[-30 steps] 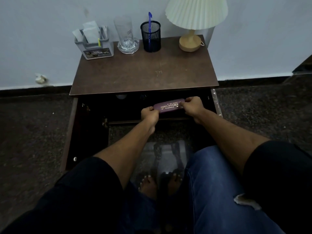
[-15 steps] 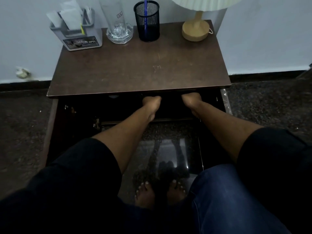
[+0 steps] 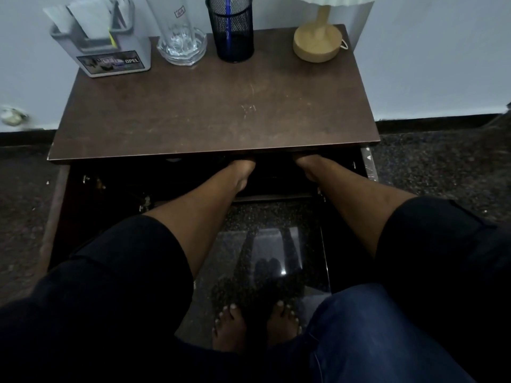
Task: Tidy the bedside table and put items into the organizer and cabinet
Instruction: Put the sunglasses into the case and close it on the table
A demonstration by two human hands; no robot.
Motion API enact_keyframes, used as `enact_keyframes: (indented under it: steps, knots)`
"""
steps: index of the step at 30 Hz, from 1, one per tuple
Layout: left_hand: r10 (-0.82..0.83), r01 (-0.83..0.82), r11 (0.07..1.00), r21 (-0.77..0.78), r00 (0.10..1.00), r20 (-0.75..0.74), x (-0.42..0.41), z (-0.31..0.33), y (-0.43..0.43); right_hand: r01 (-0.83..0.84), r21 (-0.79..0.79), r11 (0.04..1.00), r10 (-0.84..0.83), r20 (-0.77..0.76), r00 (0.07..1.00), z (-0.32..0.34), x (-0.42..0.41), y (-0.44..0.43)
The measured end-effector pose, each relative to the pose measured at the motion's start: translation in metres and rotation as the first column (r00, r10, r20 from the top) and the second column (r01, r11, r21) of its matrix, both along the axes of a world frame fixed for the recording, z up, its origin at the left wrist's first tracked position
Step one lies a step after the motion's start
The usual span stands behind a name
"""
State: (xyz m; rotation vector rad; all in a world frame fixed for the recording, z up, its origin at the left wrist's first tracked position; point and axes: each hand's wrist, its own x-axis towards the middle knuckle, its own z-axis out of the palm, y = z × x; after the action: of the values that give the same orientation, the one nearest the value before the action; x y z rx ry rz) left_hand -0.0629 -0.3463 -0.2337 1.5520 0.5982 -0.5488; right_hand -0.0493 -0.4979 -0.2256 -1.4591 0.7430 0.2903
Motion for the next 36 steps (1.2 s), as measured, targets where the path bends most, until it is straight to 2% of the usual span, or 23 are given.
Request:
enact_keyframes:
  steps: [1, 2, 3, 5, 7, 10, 12, 14, 17, 21, 24, 27, 36]
  knots:
    - [-0.009, 0.009, 1.0, -0.001, 1.0, 0.003, 0.001, 0.001, 0.001, -0.249, -0.39, 0.887, 0.242, -0.067, 0.968, -0.002, 0.0, 0.003]
    - [-0.017, 0.017, 1.0, -0.004, 1.0, 0.005, 0.002, 0.001, 0.001, -0.398, -0.405, 0.823, 0.4, -0.083, 0.913, -0.008, -0.002, 0.002]
    - [-0.02, 0.02, 1.0, -0.009, 1.0, 0.003, 0.001, 0.001, 0.002, -0.43, -0.323, 0.843, 0.42, -0.105, 0.901, -0.013, -0.002, 0.0]
    - [-0.009, 0.008, 1.0, -0.019, 1.0, -0.001, -0.002, 0.003, 0.002, -0.417, -0.285, 0.863, 0.404, -0.105, 0.909, -0.013, -0.003, -0.001]
    - [0.023, -0.023, 1.0, 0.008, 0.999, 0.029, -0.008, 0.006, 0.003, -0.391, -0.335, 0.857, 0.391, -0.073, 0.918, -0.016, -0.004, 0.001]
    - [0.127, -0.132, 0.989, 0.072, 0.99, 0.068, -0.017, 0.009, 0.011, -0.366, -0.449, 0.815, 0.35, -0.122, 0.929, -0.009, -0.017, 0.0]
    - [0.144, -0.149, 0.982, 0.115, 0.988, 0.053, -0.027, 0.012, 0.019, -0.314, -0.471, 0.825, 0.322, -0.065, 0.944, -0.001, -0.028, 0.0]
    - [0.11, -0.116, 0.982, 0.149, 0.993, 0.047, -0.042, 0.016, 0.027, -0.263, -0.476, 0.839, 0.294, -0.011, 0.956, 0.008, -0.039, 0.001]
    - [0.08, -0.086, 0.98, 0.177, 0.996, 0.04, -0.067, 0.03, 0.04, -0.307, -0.495, 0.813, 0.337, -0.031, 0.941, 0.027, -0.055, 0.0]
    - [-0.013, 0.0, 0.961, 0.278, 0.999, 0.045, -0.103, 0.052, 0.062, -0.294, -0.497, 0.817, 0.349, 0.021, 0.937, 0.061, -0.081, 0.001]
    - [-0.099, 0.055, 0.919, 0.391, 0.99, 0.095, -0.128, 0.074, 0.076, -0.313, -0.467, 0.827, 0.378, 0.049, 0.925, 0.086, -0.104, 0.002]
    - [-0.17, 0.093, 0.896, 0.434, 0.975, 0.142, -0.144, 0.1, 0.086, -0.316, -0.466, 0.826, 0.391, 0.072, 0.917, 0.105, -0.125, 0.002]
    - [-0.139, 0.015, 0.9, 0.435, 0.957, 0.255, -0.191, 0.158, 0.138, -0.296, -0.456, 0.839, 0.405, 0.161, 0.9, 0.157, -0.196, -0.005]
